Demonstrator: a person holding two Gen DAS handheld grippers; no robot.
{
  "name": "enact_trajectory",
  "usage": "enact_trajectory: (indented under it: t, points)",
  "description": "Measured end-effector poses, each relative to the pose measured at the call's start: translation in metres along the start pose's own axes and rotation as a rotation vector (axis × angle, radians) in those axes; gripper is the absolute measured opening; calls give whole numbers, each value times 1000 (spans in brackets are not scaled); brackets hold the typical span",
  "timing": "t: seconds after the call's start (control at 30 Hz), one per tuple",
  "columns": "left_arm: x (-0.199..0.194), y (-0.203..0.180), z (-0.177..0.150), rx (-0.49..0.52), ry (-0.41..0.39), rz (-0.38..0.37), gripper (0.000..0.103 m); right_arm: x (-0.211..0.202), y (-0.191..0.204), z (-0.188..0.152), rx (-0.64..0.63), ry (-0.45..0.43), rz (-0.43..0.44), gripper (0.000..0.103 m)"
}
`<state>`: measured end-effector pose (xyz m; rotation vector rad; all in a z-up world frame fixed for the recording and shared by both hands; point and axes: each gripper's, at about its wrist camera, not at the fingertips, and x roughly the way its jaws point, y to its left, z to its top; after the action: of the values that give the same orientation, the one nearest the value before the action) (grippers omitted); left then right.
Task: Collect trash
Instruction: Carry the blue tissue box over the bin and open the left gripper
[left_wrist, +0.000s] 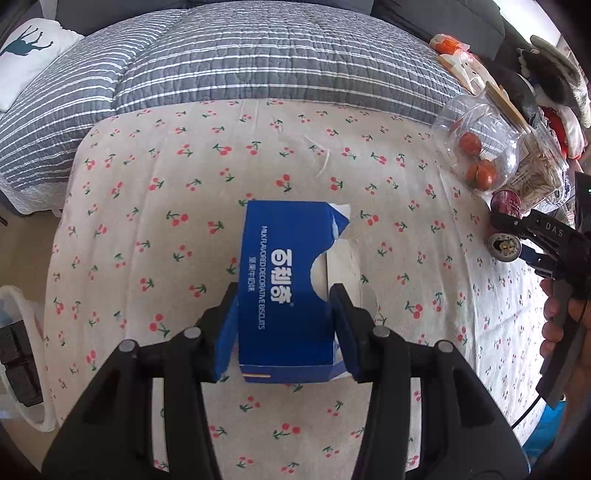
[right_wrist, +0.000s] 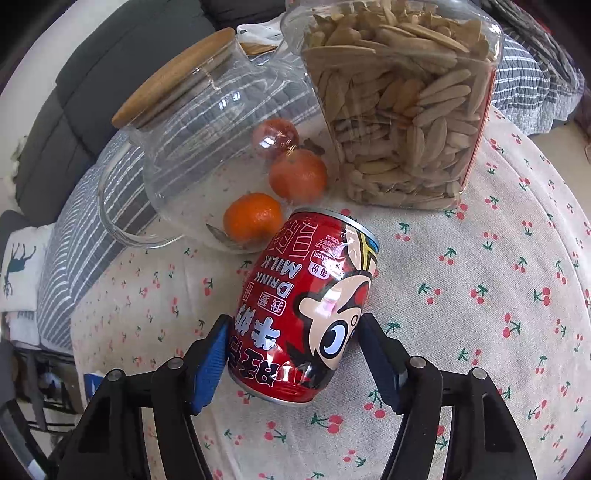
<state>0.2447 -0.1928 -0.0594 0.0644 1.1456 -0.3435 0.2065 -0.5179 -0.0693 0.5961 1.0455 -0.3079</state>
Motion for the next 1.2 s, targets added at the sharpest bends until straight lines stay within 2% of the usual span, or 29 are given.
enact_trajectory:
  t: [0.13, 0.27, 0.47, 0.73, 0.97, 1.07, 1.2]
  points:
    - [-15, 8, -8, 9, -9, -5, 50, -7, 20, -19, -75, 17, -47, 62]
    - [-37, 21, -21, 12, -31, -12, 50, -22, 46, -40, -134, 44, -35, 62]
    - [-69, 50, -45, -1, -70, -19, 50, -43, 84, -83, -189, 87, 59, 62]
    - [-100, 112, -73, -77, -96, -22, 50, -55, 143, -140, -307, 120, 165, 62]
    - [-116, 183, -92, -166, -104, 42, 50, -58, 188, -176, -426, 143, 207, 62]
    - [-116, 214, -98, -203, -103, 100, 50, -52, 200, -183, -455, 154, 204, 62]
    - [-109, 254, -107, -282, -76, 139, 50, -46, 209, -186, -471, 160, 200, 62]
